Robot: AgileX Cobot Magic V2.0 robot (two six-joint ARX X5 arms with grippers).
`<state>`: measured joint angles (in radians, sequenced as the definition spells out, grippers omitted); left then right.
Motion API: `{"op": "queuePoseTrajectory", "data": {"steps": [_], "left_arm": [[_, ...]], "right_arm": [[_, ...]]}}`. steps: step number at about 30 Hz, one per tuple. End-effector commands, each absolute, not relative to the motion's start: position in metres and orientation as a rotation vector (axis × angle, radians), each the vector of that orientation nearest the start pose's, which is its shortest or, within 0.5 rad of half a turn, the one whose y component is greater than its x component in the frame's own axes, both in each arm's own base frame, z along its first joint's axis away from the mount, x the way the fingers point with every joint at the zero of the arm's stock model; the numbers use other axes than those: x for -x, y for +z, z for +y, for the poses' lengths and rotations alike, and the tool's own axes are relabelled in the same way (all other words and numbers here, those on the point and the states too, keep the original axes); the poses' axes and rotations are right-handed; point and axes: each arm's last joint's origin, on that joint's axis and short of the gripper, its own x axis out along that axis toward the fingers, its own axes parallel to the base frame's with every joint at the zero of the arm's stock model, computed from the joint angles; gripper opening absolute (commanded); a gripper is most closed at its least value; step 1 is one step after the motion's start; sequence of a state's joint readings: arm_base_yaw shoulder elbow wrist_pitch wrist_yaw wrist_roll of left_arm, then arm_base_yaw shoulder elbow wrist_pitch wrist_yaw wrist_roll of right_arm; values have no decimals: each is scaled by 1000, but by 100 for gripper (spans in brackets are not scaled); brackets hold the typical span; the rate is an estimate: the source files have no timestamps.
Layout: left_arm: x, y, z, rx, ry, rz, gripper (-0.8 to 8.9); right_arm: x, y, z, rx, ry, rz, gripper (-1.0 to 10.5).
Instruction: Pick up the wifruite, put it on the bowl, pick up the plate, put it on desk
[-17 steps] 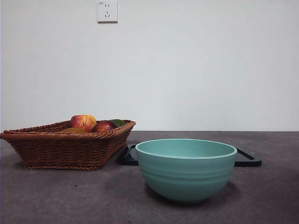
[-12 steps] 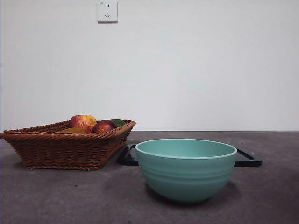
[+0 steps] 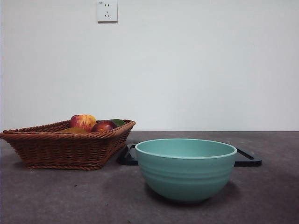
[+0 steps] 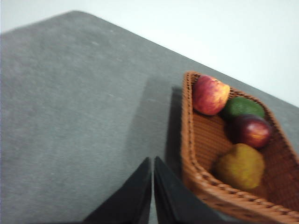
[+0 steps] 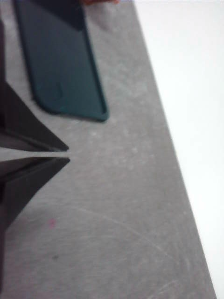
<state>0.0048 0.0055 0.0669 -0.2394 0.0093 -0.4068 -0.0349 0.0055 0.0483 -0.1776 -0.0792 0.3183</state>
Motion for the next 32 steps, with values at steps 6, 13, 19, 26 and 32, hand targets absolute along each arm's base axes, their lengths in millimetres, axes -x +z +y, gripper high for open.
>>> {"op": "queuePoseTrajectory", "data": {"steps": [6,13,19,26,32], "left_arm": [[-79,213,0,435,-7,77,10],[-68,257,-2,348,-59,96,10],[-73,284,-6,252,-183,221,10],[-94,307,-11,199,-371,418,10],[-114,323,-16,159,-525,579,10]], "right_arm": [[-79,218,-1,-338,48,-11,13],[-69,258,1,-264,90,17,13],[-76,286,5,-206,217,121,12],[-97,315,9,-174,395,323,12],[-114,334,16,-149,534,490,13]]}}
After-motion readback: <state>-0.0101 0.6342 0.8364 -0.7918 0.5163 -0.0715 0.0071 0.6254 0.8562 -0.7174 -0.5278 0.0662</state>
